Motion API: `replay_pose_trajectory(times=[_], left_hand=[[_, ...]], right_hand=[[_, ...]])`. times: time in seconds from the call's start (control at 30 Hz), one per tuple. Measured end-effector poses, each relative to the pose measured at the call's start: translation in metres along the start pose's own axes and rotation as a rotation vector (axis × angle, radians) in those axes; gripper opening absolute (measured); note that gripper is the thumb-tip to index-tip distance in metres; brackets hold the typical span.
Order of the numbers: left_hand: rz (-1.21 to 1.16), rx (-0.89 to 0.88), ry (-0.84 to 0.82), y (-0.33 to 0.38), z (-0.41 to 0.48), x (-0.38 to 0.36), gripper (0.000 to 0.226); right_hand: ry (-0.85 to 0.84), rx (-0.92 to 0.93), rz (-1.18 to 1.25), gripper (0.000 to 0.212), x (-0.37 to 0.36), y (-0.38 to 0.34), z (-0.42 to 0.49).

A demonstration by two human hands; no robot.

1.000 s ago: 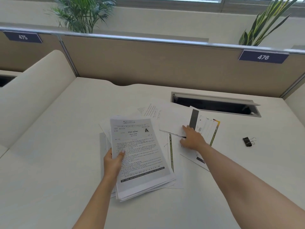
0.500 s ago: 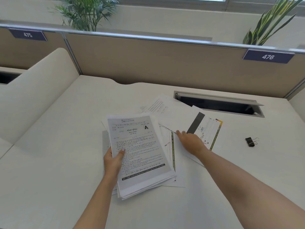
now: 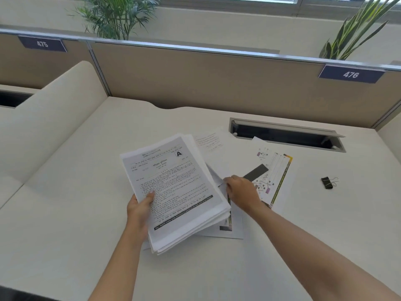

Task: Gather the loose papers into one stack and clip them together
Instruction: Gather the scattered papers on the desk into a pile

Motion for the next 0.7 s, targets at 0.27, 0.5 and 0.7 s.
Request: replay_pose_trajectory(times=[0.27,0.5,0.7], left_hand=[[-0.027,0.079,-0.073,-0.011,0.000,0.019,0.035],[0.018,0.098,-0.039,-0.020,0.007,0.023,0.032],[0.071,0.084,-0.036,-0.025,0.004,0.004,0.028]], right_hand=[[-0.023,-0.255,0.535,0.032,-0.028,-0.055,-0.064],[0.045,-0.339,1.038,0.023,-0.036,-0.092,-0.096],[0.378,-0.773,1.141,0.022,-0.017,-0.035,-0.115]])
Point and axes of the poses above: each hand's wrist, its own z-axis towards the middle knuckle, its own x-axis out of the back of the hand, y = z × x, the point moved 6 cm from there along z, towards the middle knuckle, and after that the axes turned 5 degrees about z, right-handed, at the moved point
